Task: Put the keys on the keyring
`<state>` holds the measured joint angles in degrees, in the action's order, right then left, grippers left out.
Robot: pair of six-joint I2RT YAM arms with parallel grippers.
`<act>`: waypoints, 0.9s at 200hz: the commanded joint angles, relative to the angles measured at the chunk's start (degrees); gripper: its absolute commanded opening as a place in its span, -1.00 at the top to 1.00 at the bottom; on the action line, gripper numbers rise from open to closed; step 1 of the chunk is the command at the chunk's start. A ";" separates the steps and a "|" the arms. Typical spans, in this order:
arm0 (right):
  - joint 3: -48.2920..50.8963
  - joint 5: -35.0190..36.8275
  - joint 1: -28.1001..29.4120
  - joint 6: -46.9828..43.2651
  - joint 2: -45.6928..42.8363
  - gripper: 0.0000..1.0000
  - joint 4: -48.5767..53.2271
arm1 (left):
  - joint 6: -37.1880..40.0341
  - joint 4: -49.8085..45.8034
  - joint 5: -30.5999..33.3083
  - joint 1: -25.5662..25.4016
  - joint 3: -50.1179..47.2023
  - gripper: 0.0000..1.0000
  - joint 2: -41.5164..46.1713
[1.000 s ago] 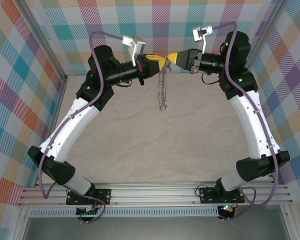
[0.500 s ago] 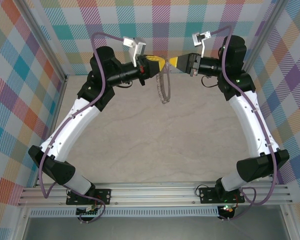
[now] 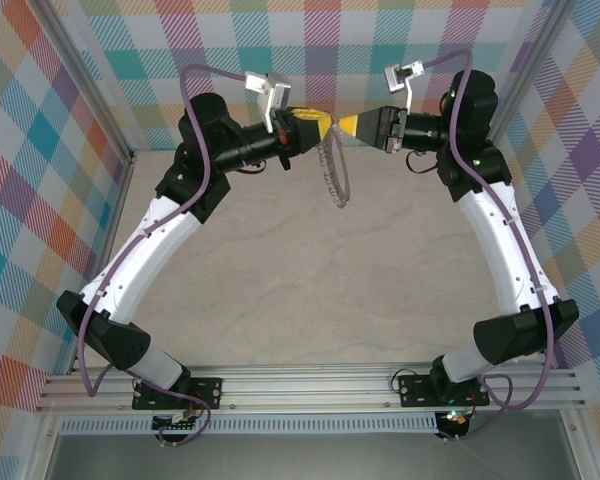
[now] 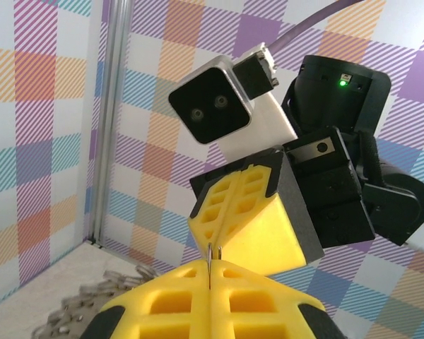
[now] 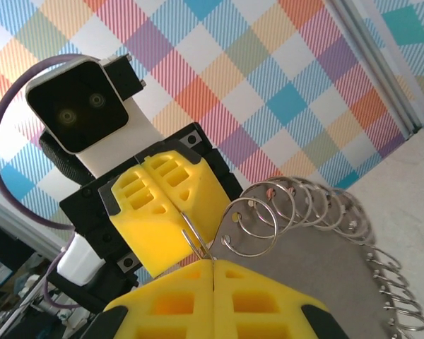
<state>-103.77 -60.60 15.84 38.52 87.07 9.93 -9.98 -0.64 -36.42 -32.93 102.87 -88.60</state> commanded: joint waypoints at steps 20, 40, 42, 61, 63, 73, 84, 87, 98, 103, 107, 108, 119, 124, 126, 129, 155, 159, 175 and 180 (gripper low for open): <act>-0.73 -3.37 1.39 1.20 0.54 1.00 -1.75 | -1.86 6.55 0.27 -0.27 0.66 1.00 0.38; -0.61 -2.61 1.40 1.29 0.38 1.00 -1.80 | -2.12 6.70 0.30 -0.29 0.71 1.00 0.18; -0.68 -2.49 1.39 1.36 0.38 1.00 -1.79 | -2.14 6.71 0.30 -0.30 0.74 1.00 0.18; -0.80 -1.94 1.39 1.53 0.38 1.00 -1.79 | -2.39 6.76 0.67 -0.30 0.75 1.00 0.18; -0.80 -1.86 1.39 1.55 0.38 1.00 -1.83 | -2.41 6.79 0.68 -0.30 0.75 1.00 0.13; -0.78 -1.25 1.39 1.56 0.29 1.00 -1.61 | -2.59 6.88 0.82 -0.25 0.75 1.00 0.14; -0.82 -0.63 1.39 1.51 0.13 1.00 -1.28 | -2.84 7.06 1.08 -0.29 0.70 1.00 0.18; -0.93 -0.46 1.39 1.47 0.01 0.92 -1.04 | -2.83 7.18 1.16 -0.30 0.75 1.00 0.16; -1.00 0.65 1.14 1.21 -0.35 0.52 -0.31 | -3.09 7.56 1.44 -0.29 0.58 1.00 0.11; -0.91 1.09 0.90 1.12 -0.67 0.45 -0.27 | -3.12 7.77 1.61 -0.30 0.51 1.00 0.17; -0.82 1.43 0.64 1.15 -0.94 0.40 -0.30 | -3.13 7.82 1.75 -0.25 0.51 1.00 0.18; -0.78 1.57 0.58 1.13 -0.98 0.39 -0.29 | -3.17 7.88 1.73 -0.27 0.46 1.00 0.18; -0.36 2.59 -0.28 1.42 -1.97 0.28 -0.64 | -3.29 8.18 1.96 -0.29 0.40 1.00 0.22; -0.07 3.11 -0.73 1.70 -2.43 0.26 -1.04 | -3.40 8.32 2.04 -0.27 0.32 1.00 0.18; 0.05 3.25 -0.94 1.88 -2.61 0.25 -1.29 | -3.45 8.37 2.05 -0.24 0.31 1.00 0.11; 0.24 3.40 -1.20 2.27 -2.87 0.25 -1.77 | -3.51 8.42 2.06 -0.29 0.31 1.00 0.15; 1.26 5.27 -2.73 4.22 -4.51 0.20 -4.21 | -4.25 9.34 2.06 -0.30 0.31 1.00 -0.09; 1.14 5.59 -2.82 4.36 -4.61 0.20 -4.45 | -4.34 9.42 2.06 -0.23 0.31 1.00 -0.08; 1.08 6.70 -2.92 5.35 -4.80 0.12 -5.93 | -4.48 9.55 2.14 -0.29 0.40 1.00 -0.17; 1.11 7.08 -2.94 5.86 -4.80 0.10 -6.70 | -4.60 9.61 2.15 -0.28 0.40 1.00 -0.24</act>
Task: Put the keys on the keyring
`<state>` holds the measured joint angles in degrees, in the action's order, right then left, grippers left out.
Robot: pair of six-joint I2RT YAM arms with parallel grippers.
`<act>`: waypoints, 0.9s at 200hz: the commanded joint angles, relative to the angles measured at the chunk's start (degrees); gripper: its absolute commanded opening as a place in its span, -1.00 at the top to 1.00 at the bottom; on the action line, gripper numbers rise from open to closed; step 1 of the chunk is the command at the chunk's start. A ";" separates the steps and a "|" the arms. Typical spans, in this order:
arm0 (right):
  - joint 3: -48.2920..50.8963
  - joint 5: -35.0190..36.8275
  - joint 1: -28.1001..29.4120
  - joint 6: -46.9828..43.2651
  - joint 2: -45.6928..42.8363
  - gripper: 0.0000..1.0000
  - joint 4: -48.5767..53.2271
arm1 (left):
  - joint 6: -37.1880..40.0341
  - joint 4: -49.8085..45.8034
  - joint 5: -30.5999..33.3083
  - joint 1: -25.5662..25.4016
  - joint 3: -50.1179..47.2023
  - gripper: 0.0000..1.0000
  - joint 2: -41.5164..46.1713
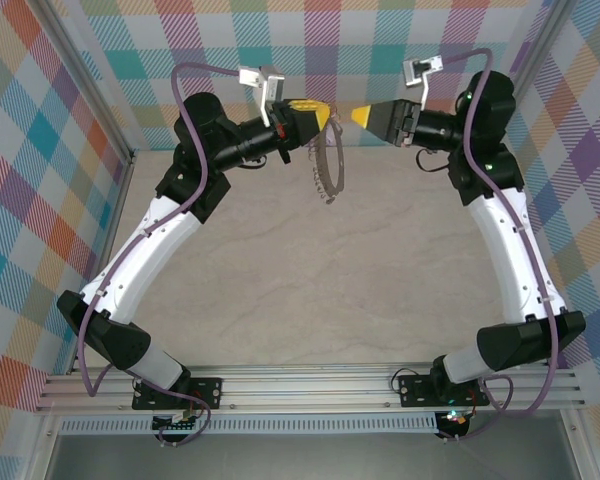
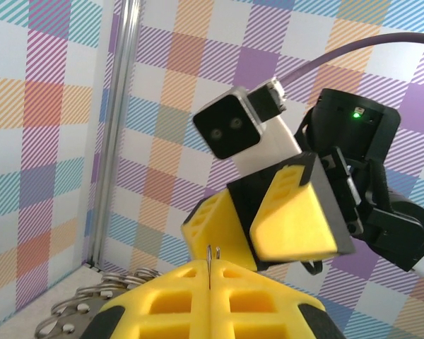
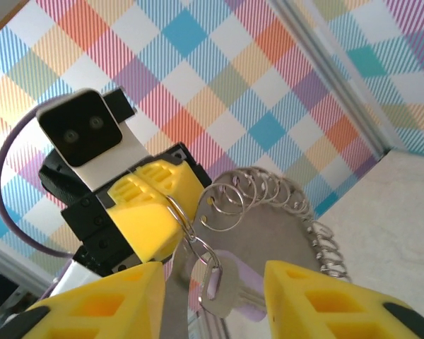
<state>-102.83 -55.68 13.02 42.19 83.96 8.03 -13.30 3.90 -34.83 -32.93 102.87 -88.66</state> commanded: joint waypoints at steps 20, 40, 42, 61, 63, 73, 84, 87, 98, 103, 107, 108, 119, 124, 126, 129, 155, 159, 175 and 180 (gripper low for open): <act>0.51 2.49 -0.10 5.32 -0.76 0.01 -9.16 | -2.09 5.32 0.46 -0.30 0.31 1.00 -0.28; 1.13 2.43 -0.10 9.03 0.65 -0.04 -14.66 | -3.56 6.26 0.63 -0.27 -0.12 1.00 -0.44; 1.18 2.36 -0.10 9.53 0.78 -0.04 -15.42 | -3.75 6.33 0.64 -0.29 -0.17 1.00 -0.41; 1.56 2.25 -0.05 12.40 1.92 -0.06 -19.91 | -5.57 7.20 0.89 -0.30 -0.49 1.00 -0.46; 1.57 2.25 0.05 12.63 2.02 -0.06 -20.23 | -5.70 7.29 0.97 -0.27 -0.59 1.00 -0.50; 1.71 2.33 0.30 13.59 2.38 -0.06 -21.78 | -6.80 7.88 1.17 -0.29 -0.94 1.00 -0.48; 1.93 2.25 0.90 14.25 2.76 -0.07 -22.73 | -8.01 8.67 1.55 -0.28 -1.49 1.00 -0.38; 2.02 2.27 1.06 14.31 2.81 -0.07 -22.90 | -8.30 8.93 1.62 -0.23 -1.57 1.00 -0.37; 2.36 2.25 1.78 14.41 2.96 -0.06 -23.34 | -9.48 10.12 1.94 -0.30 -2.27 1.00 -0.20; 2.68 2.35 2.12 14.41 2.91 -0.06 -23.57 | -9.92 10.60 2.09 -0.27 -2.60 1.00 -0.14; 2.91 2.50 2.28 14.40 2.85 -0.06 -23.70 | -10.27 10.95 2.21 -0.29 -2.79 1.00 -0.03; 3.03 2.50 2.37 14.40 2.86 -0.06 -23.69 | -10.35 11.00 2.26 -0.29 -2.82 1.00 -0.03; 3.65 2.90 2.99 14.41 2.71 -0.06 -24.10 | -11.03 11.92 2.44 -0.29 -3.52 1.00 0.24; 3.96 3.00 3.21 14.45 2.70 -0.06 -24.19 | -11.39 12.23 2.61 -0.29 -3.91 1.00 0.40; 4.06 3.03 3.30 14.48 2.65 -0.05 -24.31 | -11.48 12.37 2.65 -0.29 -4.02 1.00 0.48; 4.30 3.15 3.40 14.47 2.61 -0.05 -24.48 | -11.58 12.56 2.74 -0.30 -4.19 1.00 0.58; 5.82 3.80 4.20 14.75 2.26 -0.03 -25.38 | -12.51 13.70 3.26 -0.27 -5.68 1.00 1.41; 6.01 3.94 4.27 14.76 2.16 -0.02 -25.55 | -12.66 13.89 3.34 -0.29 -5.88 1.00 1.53; 6.65 4.09 4.72 15.33 2.14 0.06 -26.21 | -13.05 14.46 3.78 -0.30 -6.72 1.00 2.07; 6.75 4.11 4.85 15.45 2.17 0.08 -26.39 | -13.11 14.59 3.89 -0.29 -6.95 1.00 2.25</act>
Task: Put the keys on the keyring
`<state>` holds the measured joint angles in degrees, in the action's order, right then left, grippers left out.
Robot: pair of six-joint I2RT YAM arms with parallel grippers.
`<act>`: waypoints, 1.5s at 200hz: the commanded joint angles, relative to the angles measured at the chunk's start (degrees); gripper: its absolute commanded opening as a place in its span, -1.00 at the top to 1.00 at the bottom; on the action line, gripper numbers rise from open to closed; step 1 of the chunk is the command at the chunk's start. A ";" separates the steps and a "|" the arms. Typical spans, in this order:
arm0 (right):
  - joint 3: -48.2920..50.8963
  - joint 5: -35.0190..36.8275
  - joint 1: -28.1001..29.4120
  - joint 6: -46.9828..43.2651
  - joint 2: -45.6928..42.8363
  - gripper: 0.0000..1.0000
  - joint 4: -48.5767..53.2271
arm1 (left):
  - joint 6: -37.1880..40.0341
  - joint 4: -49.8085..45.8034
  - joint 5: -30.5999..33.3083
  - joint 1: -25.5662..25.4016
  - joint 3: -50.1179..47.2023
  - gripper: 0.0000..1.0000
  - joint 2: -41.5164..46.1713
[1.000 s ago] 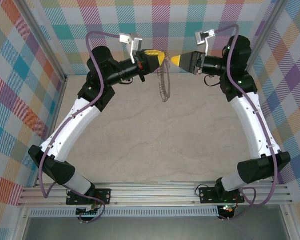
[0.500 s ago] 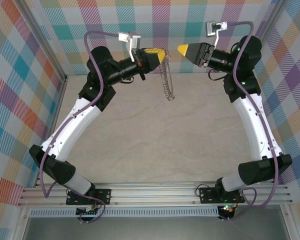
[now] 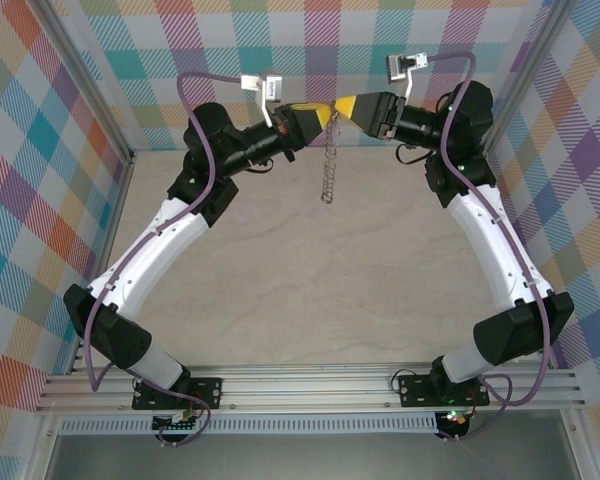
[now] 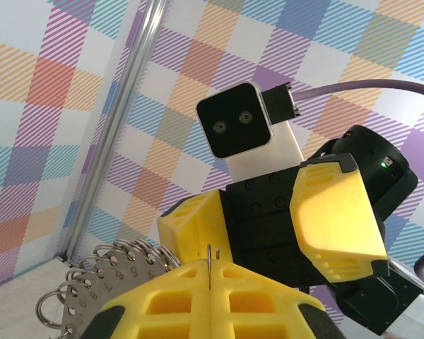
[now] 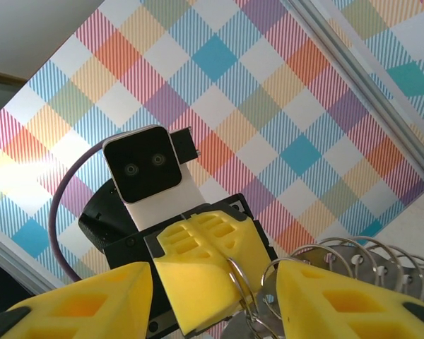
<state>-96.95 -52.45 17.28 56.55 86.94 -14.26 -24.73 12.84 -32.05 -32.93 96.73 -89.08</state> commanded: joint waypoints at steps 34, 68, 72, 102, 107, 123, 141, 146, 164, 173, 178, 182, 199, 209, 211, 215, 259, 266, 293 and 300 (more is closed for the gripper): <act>2.56 1.02 1.18 1.01 -1.70 0.20 -4.09 | -2.10 6.71 1.90 -0.25 -2.24 1.00 3.69; 5.65 1.71 1.27 0.77 -3.50 0.38 -4.05 | -2.16 7.28 2.45 -0.30 -3.01 1.00 4.28; 5.94 1.80 1.26 0.79 -3.67 0.40 -4.10 | -2.23 7.29 2.60 -0.29 -3.07 1.00 4.35; 6.78 2.03 1.35 1.25 -3.86 0.44 -4.78 | -2.29 7.37 2.61 -0.29 -3.04 1.00 4.23; 6.64 2.05 1.35 1.35 -3.75 0.44 -4.99 | -2.34 7.36 2.53 -0.26 -3.04 1.00 4.19; 6.01 1.97 1.41 1.63 -3.19 0.41 -5.39 | -2.35 7.37 2.52 -0.29 -3.04 1.00 4.09; 5.04 1.83 1.53 1.96 -2.53 0.38 -5.70 | -2.40 7.37 2.50 -0.29 -3.04 1.00 4.00; 4.74 1.82 1.61 1.98 -2.35 0.38 -5.81 | -2.31 7.37 2.51 -0.30 -3.04 1.00 4.00; 3.84 1.74 1.69 2.21 -1.87 0.34 -5.95 | -2.32 7.37 2.61 -0.30 -3.04 1.00 3.82; 3.49 1.69 1.74 2.40 -1.69 0.31 -6.01 | -2.34 7.37 2.65 -0.28 -3.04 1.00 3.73; 3.31 1.65 1.79 2.42 -1.60 0.30 -6.10 | -2.34 7.37 2.69 -0.29 -3.04 1.00 3.72; 3.14 1.65 1.84 2.42 -1.52 0.30 -6.08 | -2.26 7.37 2.66 -0.30 -3.08 1.00 3.65; 2.52 1.47 1.96 2.51 -1.20 0.30 -6.12 | -2.10 7.37 2.70 -0.30 -3.04 1.00 3.53; 2.14 1.47 1.97 2.59 -0.91 0.32 -6.17 | -2.01 7.35 2.74 -0.29 -3.04 1.00 3.55; 2.05 1.43 1.97 2.66 -0.79 0.32 -6.20 | -2.06 7.37 2.71 -0.30 -3.04 1.00 3.45; 1.90 1.34 2.05 2.76 -0.65 0.33 -6.30 | -2.00 7.37 2.78 -0.30 -3.04 1.00 3.47; 0.38 0.68 2.24 3.21 0.97 0.48 -6.65 | -1.97 7.46 2.80 -0.29 -2.51 1.00 2.66; 0.27 0.54 2.21 3.22 1.05 0.53 -6.63 | -1.98 7.46 2.83 -0.25 -2.43 1.00 2.58; 0.56 0.20 2.22 2.54 0.97 0.56 -5.68 | -1.92 7.49 2.96 -0.30 -1.92 1.00 2.08; 0.83 0.15 2.23 2.22 0.83 0.56 -5.26 | -1.92 7.46 2.96 -0.25 -1.81 1.00 1.93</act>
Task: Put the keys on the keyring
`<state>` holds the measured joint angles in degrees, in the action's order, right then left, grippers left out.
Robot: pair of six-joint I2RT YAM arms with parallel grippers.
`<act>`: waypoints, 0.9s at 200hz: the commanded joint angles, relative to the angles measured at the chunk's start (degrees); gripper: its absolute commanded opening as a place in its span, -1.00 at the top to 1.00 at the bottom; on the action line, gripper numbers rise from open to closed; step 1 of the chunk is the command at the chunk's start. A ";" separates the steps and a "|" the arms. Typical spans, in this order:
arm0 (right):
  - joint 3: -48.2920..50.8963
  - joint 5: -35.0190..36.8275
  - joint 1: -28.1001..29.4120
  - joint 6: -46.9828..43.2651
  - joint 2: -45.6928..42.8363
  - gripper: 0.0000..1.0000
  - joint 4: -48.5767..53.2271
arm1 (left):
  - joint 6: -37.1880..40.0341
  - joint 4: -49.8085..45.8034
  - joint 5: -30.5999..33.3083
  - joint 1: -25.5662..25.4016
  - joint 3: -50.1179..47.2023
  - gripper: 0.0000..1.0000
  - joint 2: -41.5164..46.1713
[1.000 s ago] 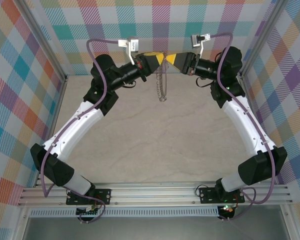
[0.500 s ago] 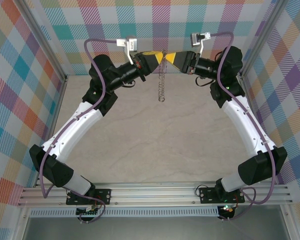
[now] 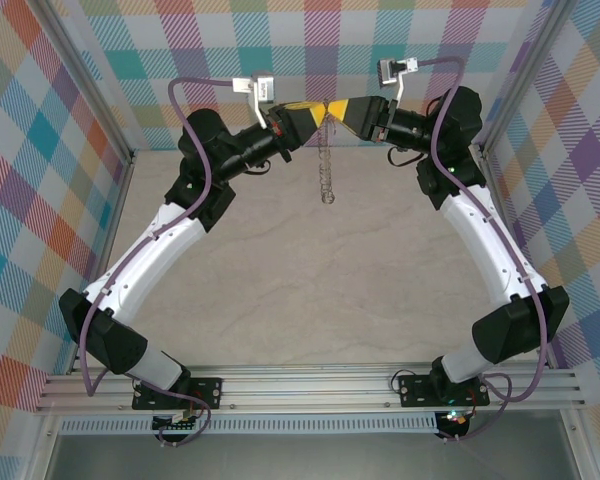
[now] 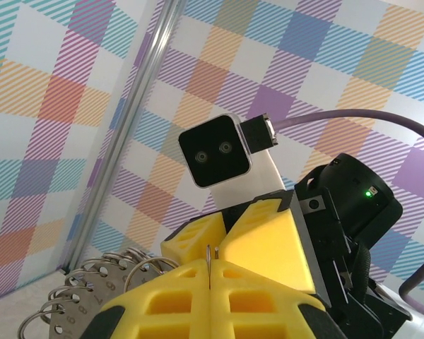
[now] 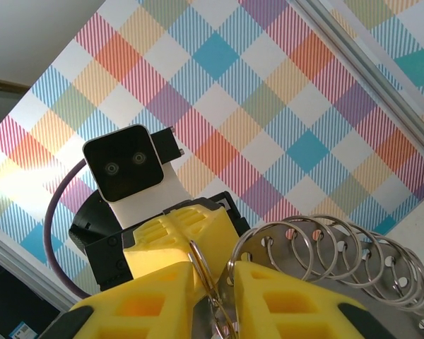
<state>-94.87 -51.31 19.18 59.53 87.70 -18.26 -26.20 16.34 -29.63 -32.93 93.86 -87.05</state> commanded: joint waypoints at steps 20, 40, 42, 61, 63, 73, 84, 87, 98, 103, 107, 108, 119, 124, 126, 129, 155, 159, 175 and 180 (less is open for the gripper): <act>-0.67 -1.16 0.32 -1.84 -0.41 0.62 -0.09 | -0.34 4.01 0.75 -0.30 1.23 1.00 -0.32; -0.06 -1.11 0.31 -2.57 -0.69 0.72 0.72 | -0.28 4.05 0.89 -0.29 1.45 1.00 -0.58; -0.05 -1.18 0.30 -2.64 -0.73 0.73 0.78 | -0.31 4.01 0.91 -0.29 1.49 1.00 -0.63; 0.04 -1.16 0.27 -3.18 -0.78 0.82 1.45 | -0.29 4.05 1.06 -0.28 1.58 1.00 -0.80; 0.04 -1.12 0.32 -3.23 -0.78 0.84 1.47 | -0.31 4.05 1.02 -0.29 1.58 1.00 -0.77; 0.04 -1.16 0.30 -3.36 -0.78 0.93 1.65 | -0.30 4.01 1.15 -0.25 1.54 1.00 -0.85; 0.12 -1.07 0.24 -3.62 -0.78 1.00 1.95 | -0.30 4.05 1.25 -0.30 1.51 1.00 -0.85; 0.12 -1.01 0.22 -3.75 -0.80 1.00 2.01 | -0.34 4.05 1.24 -0.30 1.56 1.00 -0.87; 0.19 -0.74 0.10 -4.12 -0.94 1.00 2.52 | -0.26 3.97 1.49 -0.29 1.49 1.00 -0.85; 0.29 -0.49 0.00 -4.36 -1.03 1.00 2.82 | -0.26 3.84 1.63 -0.30 1.49 1.00 -0.88; 0.38 -0.34 -0.11 -4.55 -1.12 1.00 3.07 | -0.19 3.67 1.74 -0.30 1.51 1.00 -0.85; 0.38 -0.31 -0.15 -4.62 -1.17 1.00 3.19 | -0.14 3.64 1.75 -0.30 1.50 1.00 -0.85; 0.80 0.30 -0.47 -4.98 -1.54 1.00 3.75 | 0.21 2.82 2.26 -0.25 1.50 1.00 -0.69; 0.91 0.54 -0.61 -5.18 -1.70 1.00 4.33 | 0.47 2.26 2.64 -0.25 1.55 1.00 -0.56; 0.91 0.65 -0.65 -5.29 -1.73 1.00 4.54 | 0.58 1.93 2.82 -0.26 1.58 0.97 -0.44; 0.91 0.72 -0.79 -5.53 -1.81 1.00 4.94 | 0.81 1.41 3.08 -0.29 1.58 0.93 -0.32; -0.16 0.68 -1.45 -9.44 -1.83 1.00 10.48 | 3.91 -4.93 6.09 -0.01 2.49 0.44 1.15; -0.42 0.41 -1.50 -10.14 -1.75 1.00 11.54 | 4.58 -6.22 6.51 0.01 2.65 0.38 1.43; -1.02 0.34 -1.80 -13.49 -1.66 1.00 15.60 | 6.24 -11.15 6.83 0.56 3.78 0.19 2.05; -1.18 0.15 -1.93 -14.38 -1.59 1.00 16.50 | 6.63 -12.54 6.65 0.79 4.22 0.14 2.18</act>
<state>-94.63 -50.98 17.96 51.55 87.50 -7.77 -23.40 10.22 -24.73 -32.86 94.76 -87.59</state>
